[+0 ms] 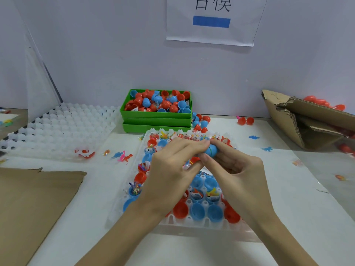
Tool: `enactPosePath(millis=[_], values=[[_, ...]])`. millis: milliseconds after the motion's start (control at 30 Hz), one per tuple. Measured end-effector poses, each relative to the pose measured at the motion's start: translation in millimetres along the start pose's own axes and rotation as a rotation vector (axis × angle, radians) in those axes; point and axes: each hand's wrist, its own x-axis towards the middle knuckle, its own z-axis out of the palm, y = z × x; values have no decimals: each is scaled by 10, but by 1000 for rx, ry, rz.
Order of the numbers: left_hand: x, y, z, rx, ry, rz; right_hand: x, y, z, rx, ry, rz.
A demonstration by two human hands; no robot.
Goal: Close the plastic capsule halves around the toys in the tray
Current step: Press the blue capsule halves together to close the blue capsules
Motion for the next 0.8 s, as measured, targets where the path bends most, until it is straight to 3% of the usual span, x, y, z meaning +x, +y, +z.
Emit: enactPosePath(millis=[233, 600, 800], values=[[-27, -4, 15, 50, -6, 29, -15, 67, 0, -78, 42, 27], [114, -19, -113, -473, -28, -225, 83, -89, -158, 244, -38, 189], [114, -53, -76, -621, -60, -295, 87, -106, -154, 188, -23, 155]])
